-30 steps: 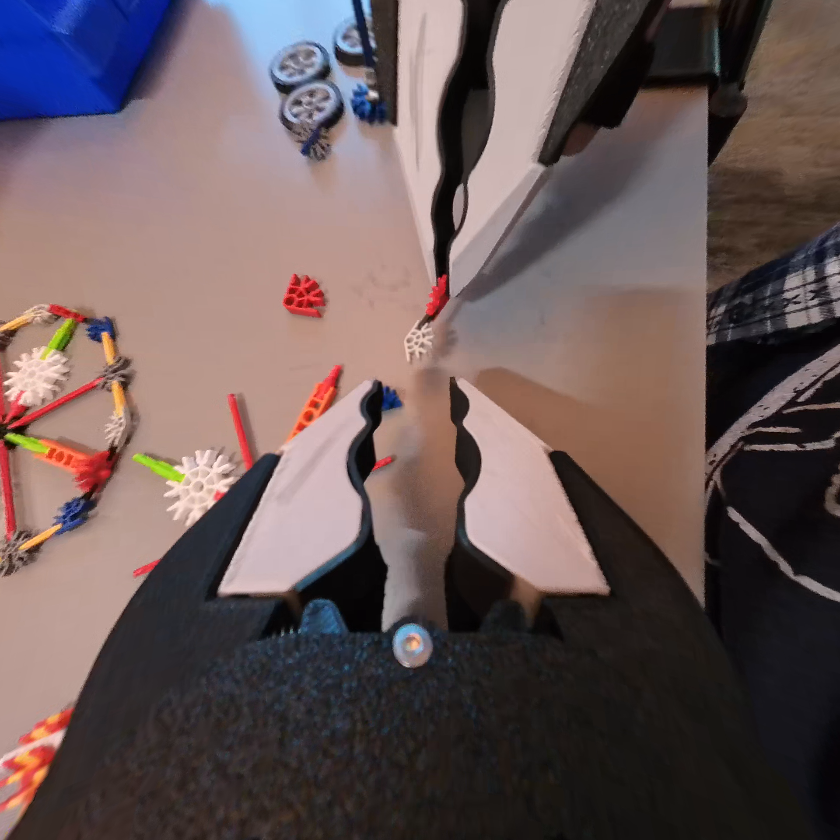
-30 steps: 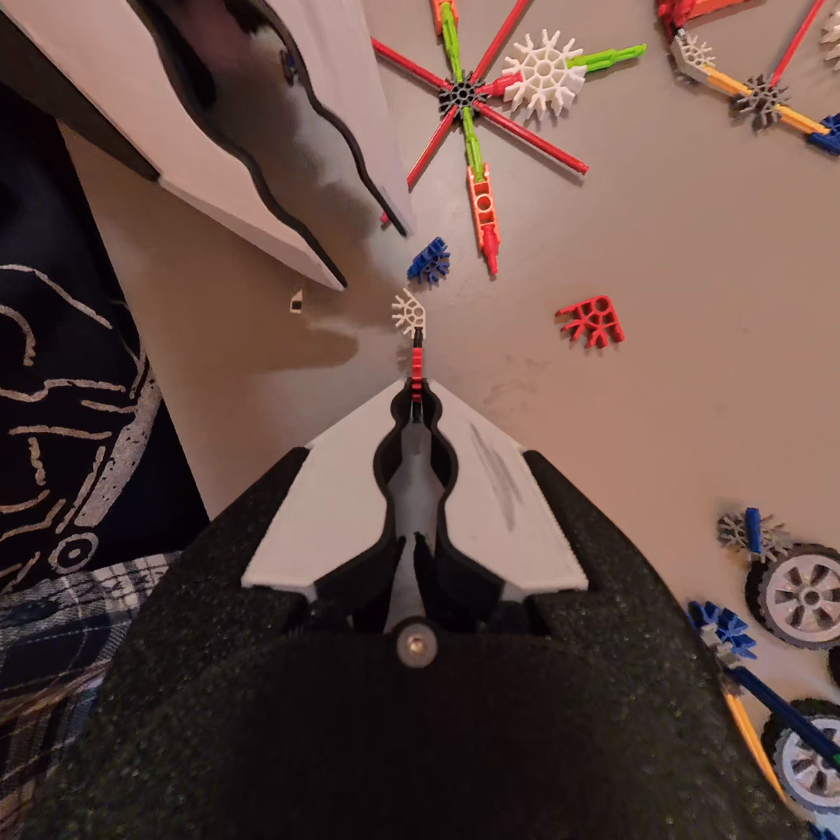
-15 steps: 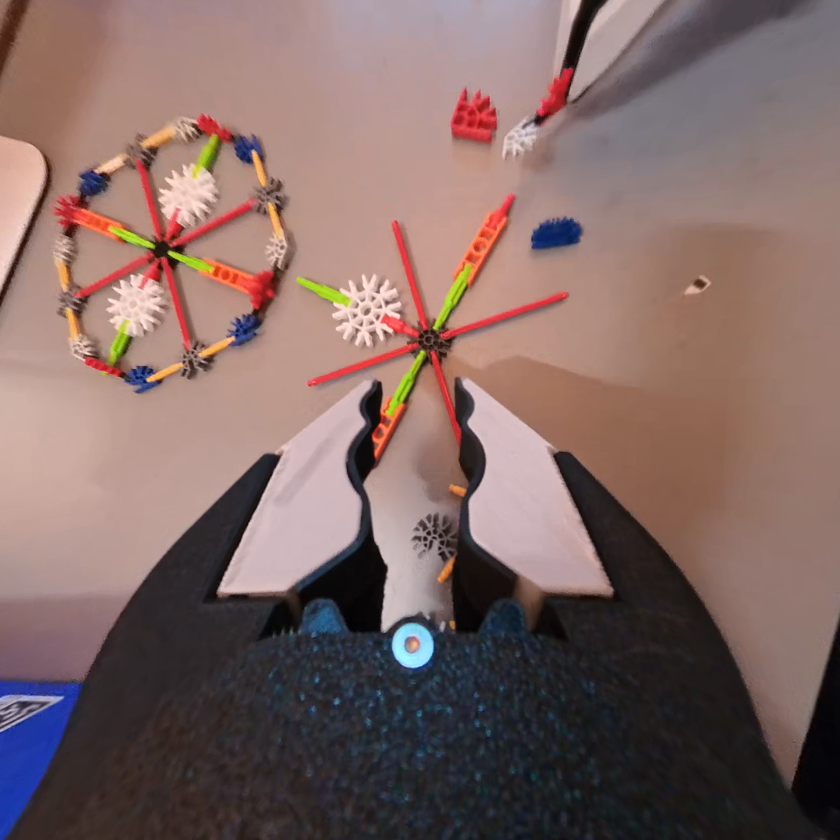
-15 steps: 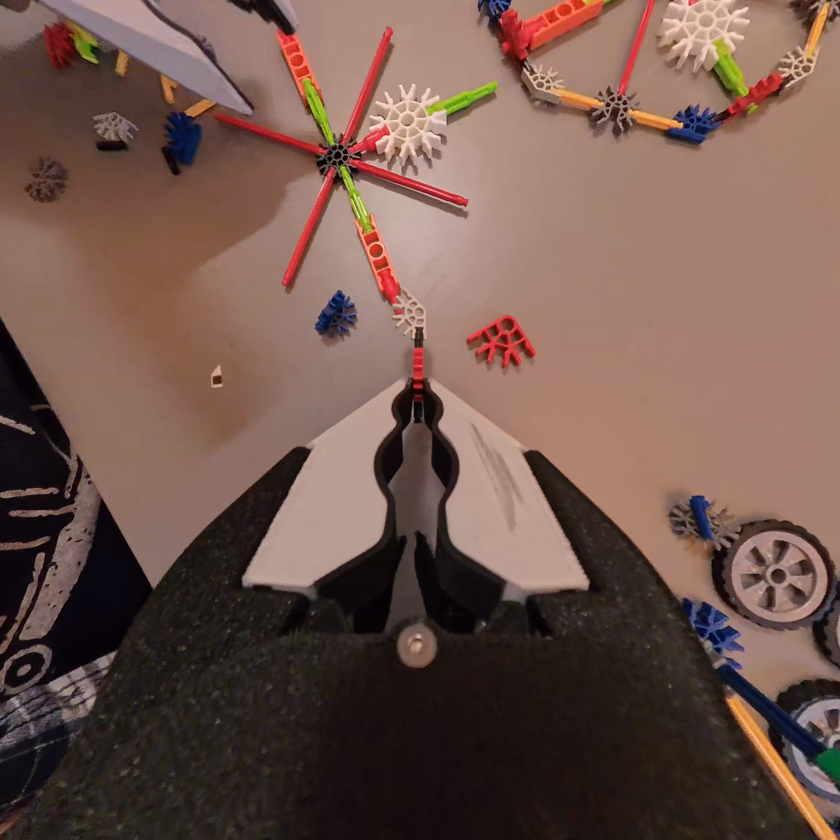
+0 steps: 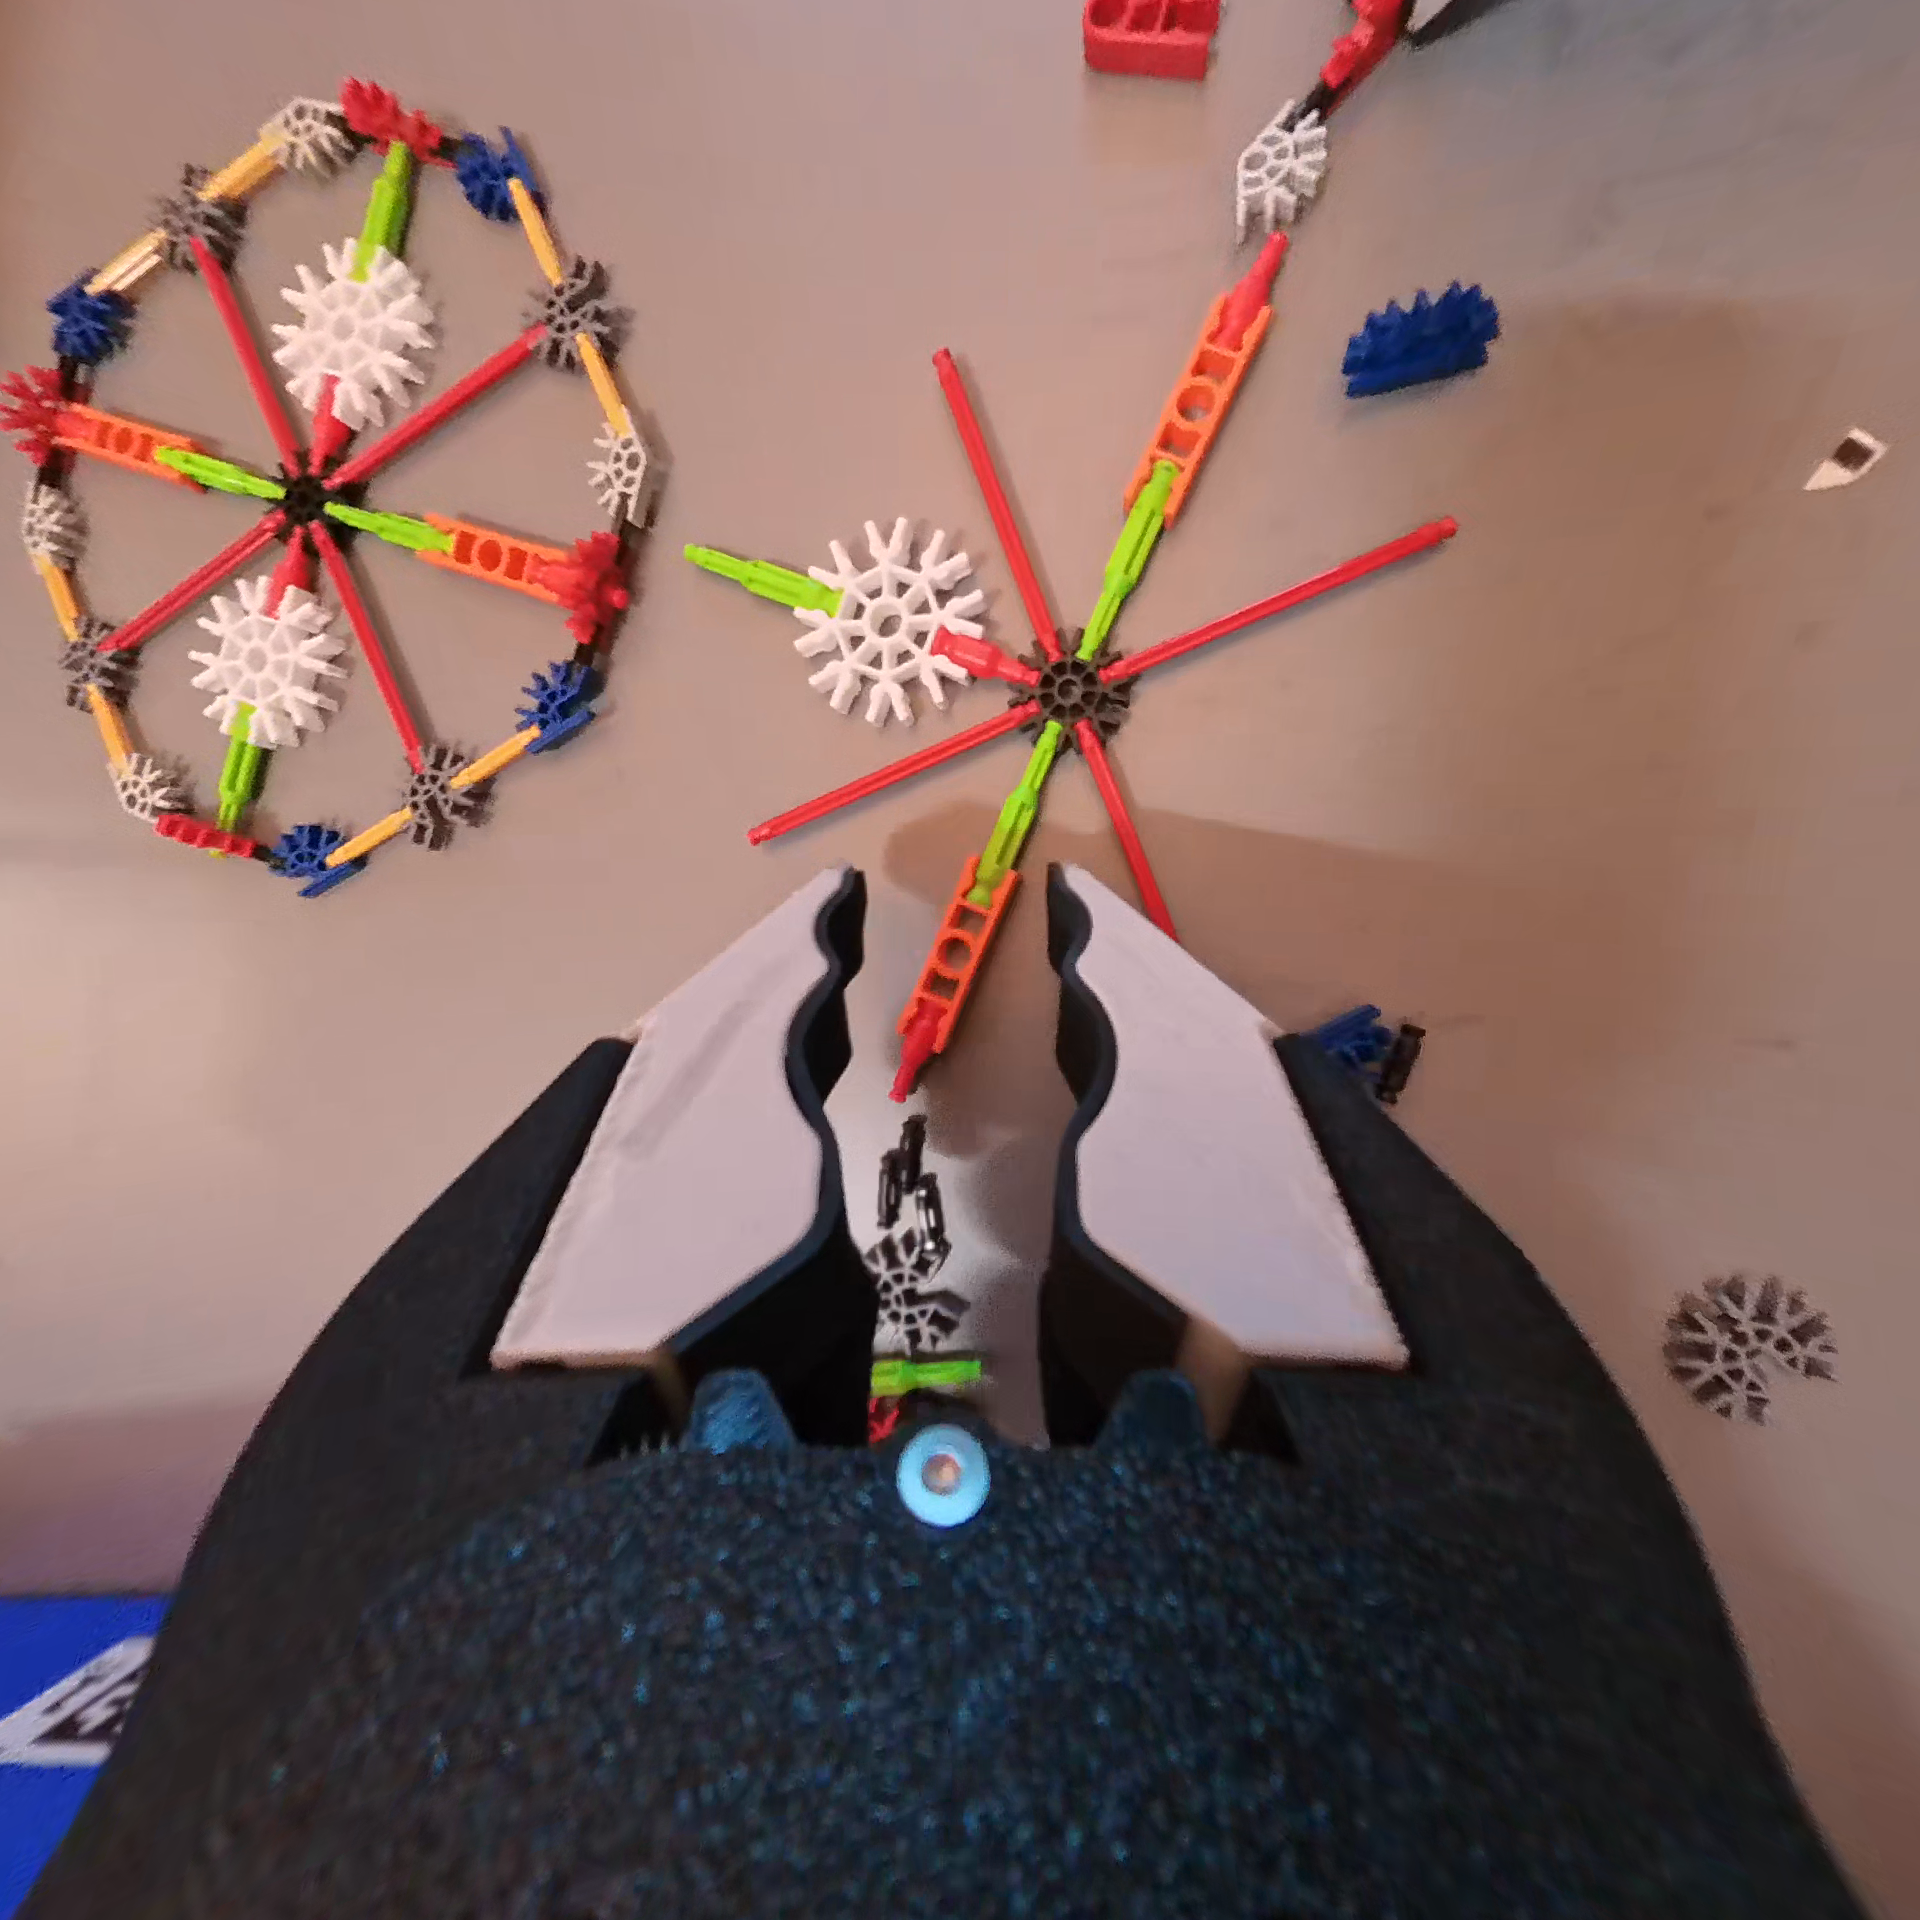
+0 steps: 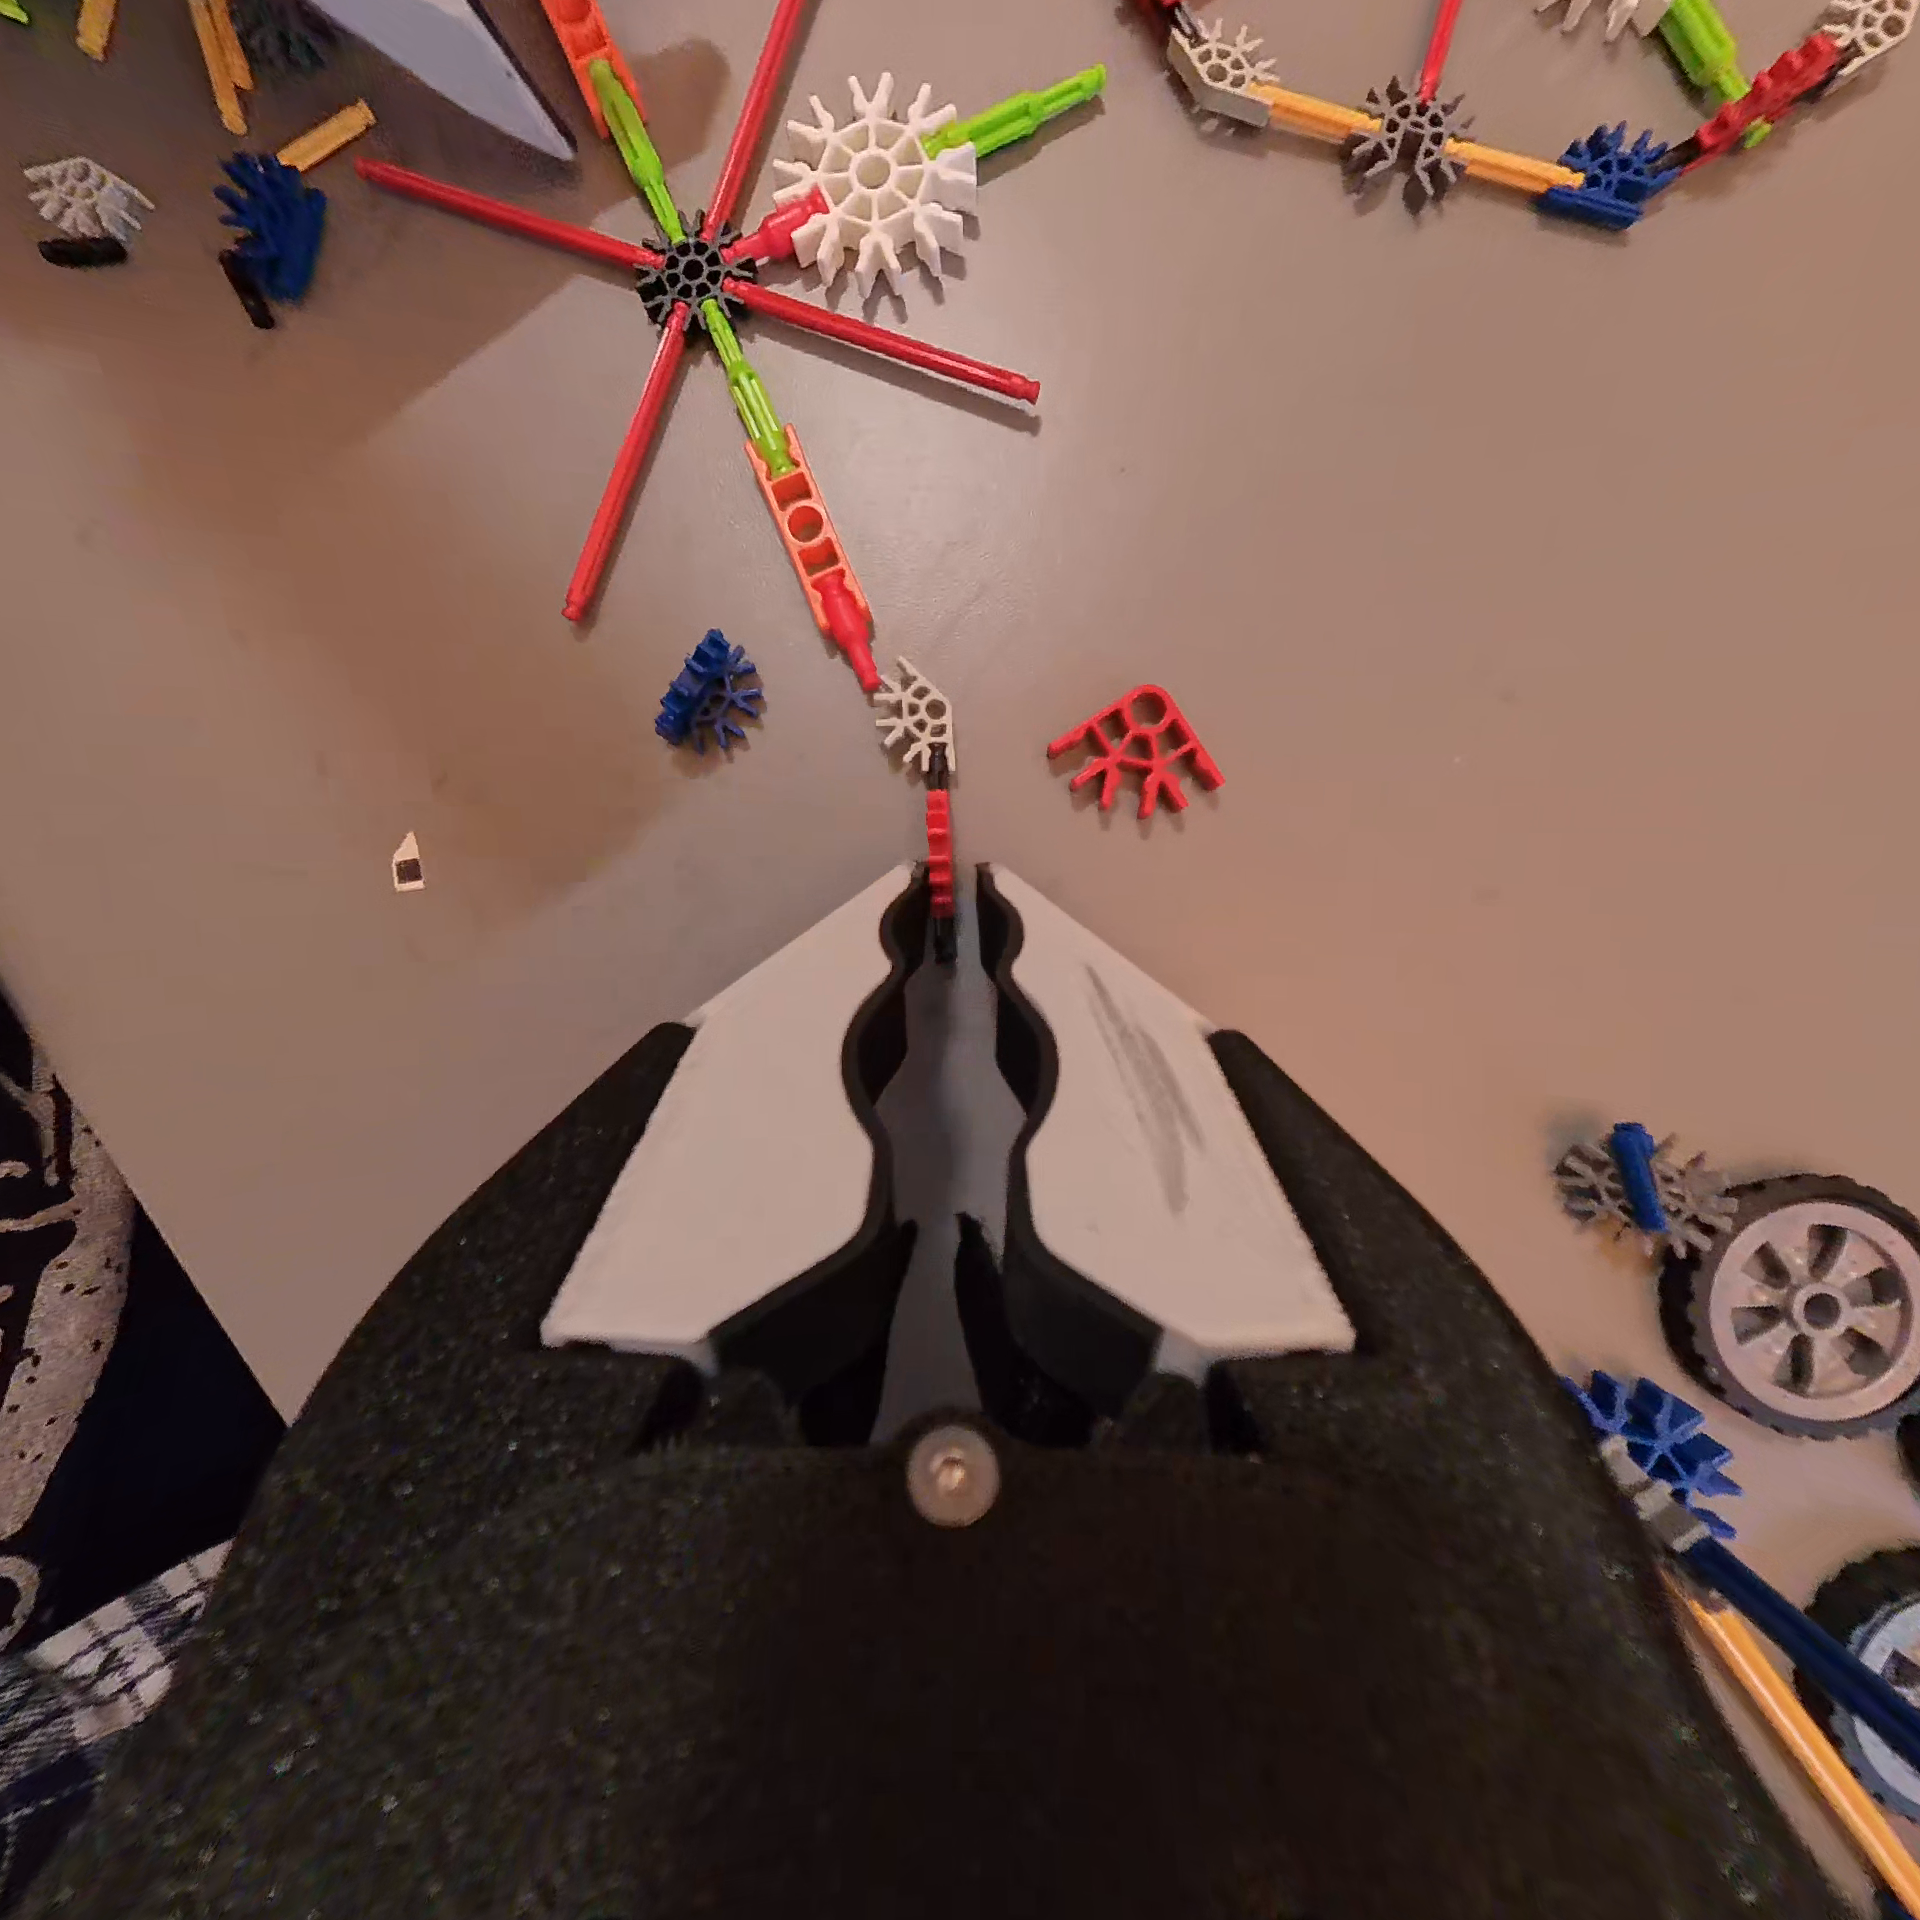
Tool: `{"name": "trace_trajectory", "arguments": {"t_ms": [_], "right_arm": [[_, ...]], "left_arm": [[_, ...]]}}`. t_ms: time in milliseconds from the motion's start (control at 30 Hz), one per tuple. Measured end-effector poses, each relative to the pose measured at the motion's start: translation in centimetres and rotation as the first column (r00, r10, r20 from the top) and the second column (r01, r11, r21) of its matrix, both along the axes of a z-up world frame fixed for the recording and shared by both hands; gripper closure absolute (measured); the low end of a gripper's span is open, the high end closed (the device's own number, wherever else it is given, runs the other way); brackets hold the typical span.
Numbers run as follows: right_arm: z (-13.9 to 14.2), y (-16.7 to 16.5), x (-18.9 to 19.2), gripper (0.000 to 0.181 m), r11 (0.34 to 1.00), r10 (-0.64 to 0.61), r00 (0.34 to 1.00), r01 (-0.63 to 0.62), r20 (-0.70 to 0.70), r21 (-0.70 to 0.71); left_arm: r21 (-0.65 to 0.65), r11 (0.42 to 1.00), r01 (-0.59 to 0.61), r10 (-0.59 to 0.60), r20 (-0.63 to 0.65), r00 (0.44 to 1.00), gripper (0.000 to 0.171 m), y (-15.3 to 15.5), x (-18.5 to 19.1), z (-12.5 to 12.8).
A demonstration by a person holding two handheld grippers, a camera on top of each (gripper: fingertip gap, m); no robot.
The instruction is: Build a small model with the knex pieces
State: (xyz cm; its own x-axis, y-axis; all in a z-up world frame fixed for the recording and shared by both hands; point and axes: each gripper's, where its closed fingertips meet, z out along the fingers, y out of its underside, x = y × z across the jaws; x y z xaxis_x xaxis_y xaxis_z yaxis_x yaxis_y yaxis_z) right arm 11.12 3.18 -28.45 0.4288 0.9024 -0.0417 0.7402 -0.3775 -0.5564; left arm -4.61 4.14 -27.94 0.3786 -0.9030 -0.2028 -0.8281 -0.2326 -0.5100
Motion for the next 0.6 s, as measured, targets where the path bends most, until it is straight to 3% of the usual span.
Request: {"name": "trace_trajectory", "arguments": {"t_ms": [367, 600], "right_arm": [[0.1, -1.0, 0.1, 0.168, 0.999, 0.018, 1.0, -0.019, -0.019, -0.033], [0.0, -1.5, -0.1, 0.17, 0.999, 0.017, 0.999, -0.018, -0.04, -0.041]], "left_arm": [[-0.041, 0.999, 0.033, -0.033, 0.008, 0.999, 0.155, -1.2, 0.8, -0.5], [-0.03, 0.999, 0.03, -0.029, 0.017, 0.999, 0.148, -1.1, 0.8, -0.3]]}}
